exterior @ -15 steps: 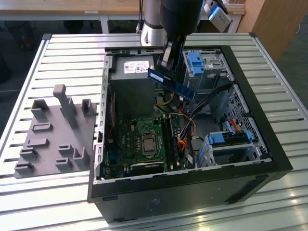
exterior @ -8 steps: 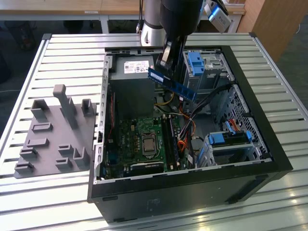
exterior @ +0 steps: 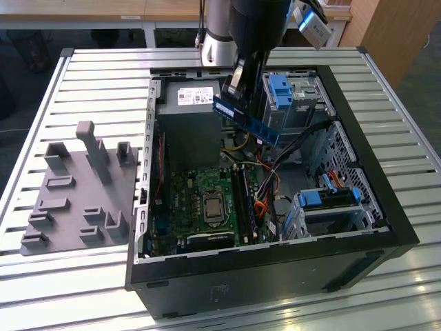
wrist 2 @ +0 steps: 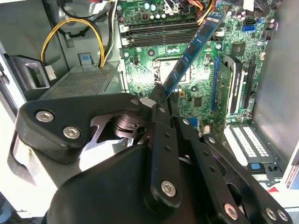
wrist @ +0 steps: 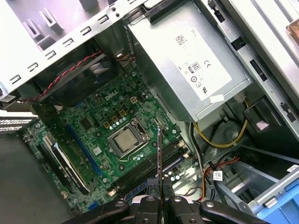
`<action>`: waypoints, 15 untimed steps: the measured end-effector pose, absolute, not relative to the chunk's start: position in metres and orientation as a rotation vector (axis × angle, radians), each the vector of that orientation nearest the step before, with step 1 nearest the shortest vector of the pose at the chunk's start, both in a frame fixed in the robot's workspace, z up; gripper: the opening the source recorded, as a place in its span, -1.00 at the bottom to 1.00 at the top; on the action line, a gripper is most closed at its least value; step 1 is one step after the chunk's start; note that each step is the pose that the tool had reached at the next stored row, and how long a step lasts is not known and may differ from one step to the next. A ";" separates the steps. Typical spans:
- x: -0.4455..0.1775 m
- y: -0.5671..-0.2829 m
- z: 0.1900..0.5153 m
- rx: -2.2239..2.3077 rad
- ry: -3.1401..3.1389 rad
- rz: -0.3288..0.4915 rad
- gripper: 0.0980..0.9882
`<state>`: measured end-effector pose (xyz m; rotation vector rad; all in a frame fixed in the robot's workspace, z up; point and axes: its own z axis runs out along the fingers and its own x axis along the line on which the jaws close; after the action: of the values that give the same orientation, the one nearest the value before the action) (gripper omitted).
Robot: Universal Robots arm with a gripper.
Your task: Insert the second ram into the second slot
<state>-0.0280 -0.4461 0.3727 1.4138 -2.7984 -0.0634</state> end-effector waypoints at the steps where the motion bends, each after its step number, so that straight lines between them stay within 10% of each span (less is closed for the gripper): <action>1: -0.028 -0.446 0.373 1.407 -2.802 -0.063 -0.91; 15: -0.028 -0.446 0.373 1.304 -2.853 -0.064 -0.91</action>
<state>-0.0280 -0.4461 0.3726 1.3043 -2.8528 -0.0638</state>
